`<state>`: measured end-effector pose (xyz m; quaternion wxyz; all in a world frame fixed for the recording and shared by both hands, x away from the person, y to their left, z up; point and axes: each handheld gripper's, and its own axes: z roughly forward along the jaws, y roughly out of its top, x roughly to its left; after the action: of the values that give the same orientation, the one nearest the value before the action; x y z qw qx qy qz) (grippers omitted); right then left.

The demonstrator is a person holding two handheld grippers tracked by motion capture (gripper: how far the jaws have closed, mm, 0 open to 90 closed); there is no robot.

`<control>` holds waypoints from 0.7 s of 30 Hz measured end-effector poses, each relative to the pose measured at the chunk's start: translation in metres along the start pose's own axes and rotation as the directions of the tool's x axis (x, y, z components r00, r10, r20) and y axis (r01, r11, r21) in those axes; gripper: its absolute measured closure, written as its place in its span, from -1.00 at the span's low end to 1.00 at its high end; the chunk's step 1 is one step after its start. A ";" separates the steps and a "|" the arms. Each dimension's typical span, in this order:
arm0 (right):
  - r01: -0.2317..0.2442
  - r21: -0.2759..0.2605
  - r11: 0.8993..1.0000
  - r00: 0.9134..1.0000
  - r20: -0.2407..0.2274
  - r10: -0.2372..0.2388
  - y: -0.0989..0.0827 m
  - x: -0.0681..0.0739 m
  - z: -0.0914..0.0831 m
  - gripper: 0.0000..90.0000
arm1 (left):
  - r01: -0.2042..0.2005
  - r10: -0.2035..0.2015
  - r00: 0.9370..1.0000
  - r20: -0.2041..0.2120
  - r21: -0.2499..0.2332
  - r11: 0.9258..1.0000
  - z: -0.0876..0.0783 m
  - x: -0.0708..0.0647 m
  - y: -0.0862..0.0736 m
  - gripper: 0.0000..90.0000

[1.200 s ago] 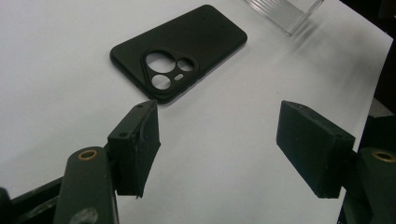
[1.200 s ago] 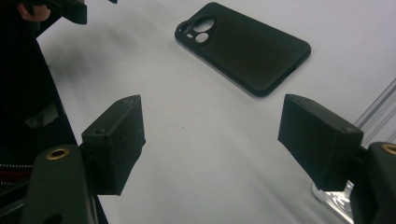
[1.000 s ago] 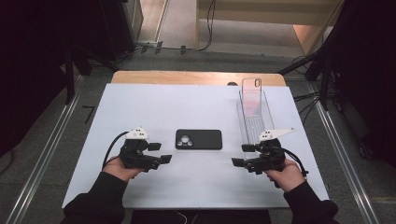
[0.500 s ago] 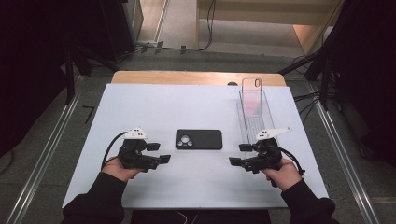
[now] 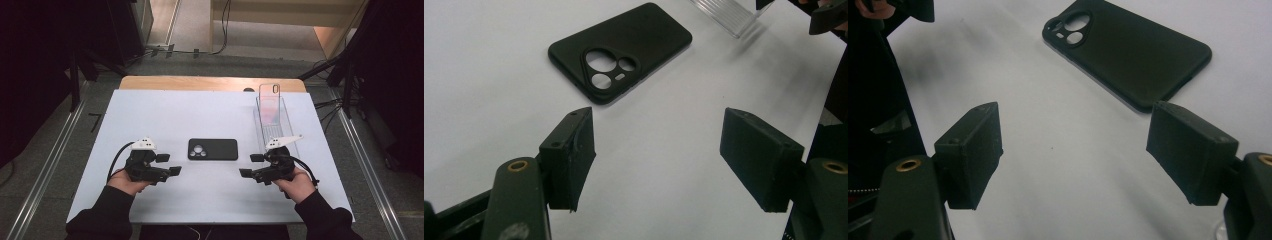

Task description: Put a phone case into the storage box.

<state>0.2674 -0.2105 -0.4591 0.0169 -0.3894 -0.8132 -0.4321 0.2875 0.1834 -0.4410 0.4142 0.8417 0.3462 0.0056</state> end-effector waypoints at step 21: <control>-0.038 -0.038 0.999 0.997 0.068 0.041 0.027 0.012 0.020 -0.57 | 0.008 -0.008 1.000 -0.006 -0.010 1.000 -0.003 0.002 -0.002 -0.32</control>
<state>0.2829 -0.1801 -0.4487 -0.0097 -0.4203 -0.7975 -0.4327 0.2873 0.1872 -0.4410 0.4176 0.8382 0.3507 0.0080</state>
